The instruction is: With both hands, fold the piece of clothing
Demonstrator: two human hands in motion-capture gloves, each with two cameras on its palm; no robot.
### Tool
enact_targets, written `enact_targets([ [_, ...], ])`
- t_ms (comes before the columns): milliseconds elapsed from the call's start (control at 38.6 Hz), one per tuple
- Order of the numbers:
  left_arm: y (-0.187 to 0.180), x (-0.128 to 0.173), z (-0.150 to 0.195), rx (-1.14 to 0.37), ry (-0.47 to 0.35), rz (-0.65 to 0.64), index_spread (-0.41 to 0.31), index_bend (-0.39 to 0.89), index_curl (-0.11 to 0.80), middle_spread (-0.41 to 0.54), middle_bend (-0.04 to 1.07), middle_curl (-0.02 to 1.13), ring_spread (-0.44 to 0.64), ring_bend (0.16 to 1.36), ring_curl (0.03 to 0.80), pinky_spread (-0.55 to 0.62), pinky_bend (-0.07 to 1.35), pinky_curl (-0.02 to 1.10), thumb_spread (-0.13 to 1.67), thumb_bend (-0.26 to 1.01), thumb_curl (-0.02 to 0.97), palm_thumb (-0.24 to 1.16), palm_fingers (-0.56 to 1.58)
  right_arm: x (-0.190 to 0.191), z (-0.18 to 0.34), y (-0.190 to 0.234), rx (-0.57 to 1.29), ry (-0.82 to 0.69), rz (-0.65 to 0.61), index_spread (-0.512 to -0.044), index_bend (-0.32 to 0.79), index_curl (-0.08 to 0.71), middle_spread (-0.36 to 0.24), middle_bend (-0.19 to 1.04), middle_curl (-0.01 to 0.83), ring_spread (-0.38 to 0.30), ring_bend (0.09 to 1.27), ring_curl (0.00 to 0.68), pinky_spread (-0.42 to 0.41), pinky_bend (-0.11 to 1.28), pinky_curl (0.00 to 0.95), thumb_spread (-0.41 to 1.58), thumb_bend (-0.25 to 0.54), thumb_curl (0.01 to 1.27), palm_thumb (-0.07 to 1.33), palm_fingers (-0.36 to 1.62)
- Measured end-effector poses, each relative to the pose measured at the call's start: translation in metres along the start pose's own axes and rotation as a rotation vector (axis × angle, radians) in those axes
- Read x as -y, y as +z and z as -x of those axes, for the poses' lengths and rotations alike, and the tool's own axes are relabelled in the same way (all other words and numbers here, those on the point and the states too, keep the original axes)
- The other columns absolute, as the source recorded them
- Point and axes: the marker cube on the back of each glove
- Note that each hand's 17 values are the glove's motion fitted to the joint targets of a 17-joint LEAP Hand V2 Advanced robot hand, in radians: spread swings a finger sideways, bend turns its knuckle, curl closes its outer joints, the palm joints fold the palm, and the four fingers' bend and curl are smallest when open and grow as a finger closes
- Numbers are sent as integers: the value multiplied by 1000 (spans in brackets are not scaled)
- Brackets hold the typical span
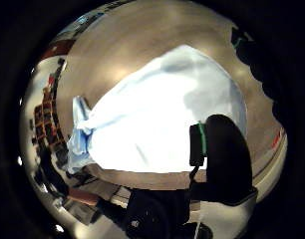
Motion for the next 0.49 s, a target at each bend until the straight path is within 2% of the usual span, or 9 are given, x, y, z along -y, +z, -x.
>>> enact_targets([
  [104, 39, -20, -1, 218, -145, 236, -134, 188, 425, -93, 175, 435, -50, 382, 374, -30, 193, 378, 1218, -19, 305, 225, 782, 12, -8, 21, 35, 45, 30, -212, 62, 274, -82, 159, 438, -133, 476, 435, -134, 589, 394, 1096, -49, 547, 754, 808],
  [181, 53, -34, 0, 394, -239, 324, -139, 182, 424, -91, 168, 430, -41, 376, 370, -32, 188, 380, 1231, -15, 300, 223, 795, 21, -10, 34, 58, 93, 38, -200, 46, 251, -49, 158, 426, -111, 495, 431, -99, 614, 394, 1138, -51, 515, 693, 782],
  [207, 58, -37, 1, 452, -268, 330, -143, 185, 426, -90, 160, 427, -33, 371, 371, -32, 187, 380, 1230, -16, 298, 223, 785, 23, -10, 38, 68, 108, 31, -197, 46, 244, -38, 160, 422, -102, 499, 429, -89, 622, 394, 1150, -47, 506, 680, 774],
  [233, 64, -38, 5, 503, -289, 325, -147, 225, 439, -77, 139, 421, -3, 347, 365, 16, 111, 360, 1222, -22, 296, 215, 649, 26, -9, 41, 78, 122, 14, -189, 31, 234, -23, 153, 417, -97, 511, 430, -82, 641, 398, 1158, -50, 495, 658, 761],
  [285, 80, -32, 19, 573, -301, 285, -150, 257, 457, -60, 143, 435, 31, 355, 391, 64, 119, 370, 1214, -29, 291, 196, 566, 30, -6, 45, 91, 137, -46, -180, 13, 214, -4, 155, 411, -89, 530, 431, -74, 686, 404, 1177, -41, 482, 635, 754],
  [388, 95, -18, 47, 625, -300, 192, -151, 261, 457, -52, 154, 411, 61, 358, 371, 101, 122, 336, 1216, -11, 291, 210, 558, 31, 4, 46, 109, 122, -149, -158, -40, 158, -18, 218, 418, -127, 600, 432, -162, 767, 403, 1210, -2, 469, 667, 928],
  [492, 94, -18, 65, 613, -346, 197, -154, 253, 456, -52, 179, 405, 71, 365, 362, 116, 131, 316, 1221, -9, 291, 230, 572, 32, 10, 43, 90, 153, -235, -151, -30, 124, -50, 256, 436, -165, 649, 436, -239, 781, 398, 1213, 22, 475, 742, 1043],
])
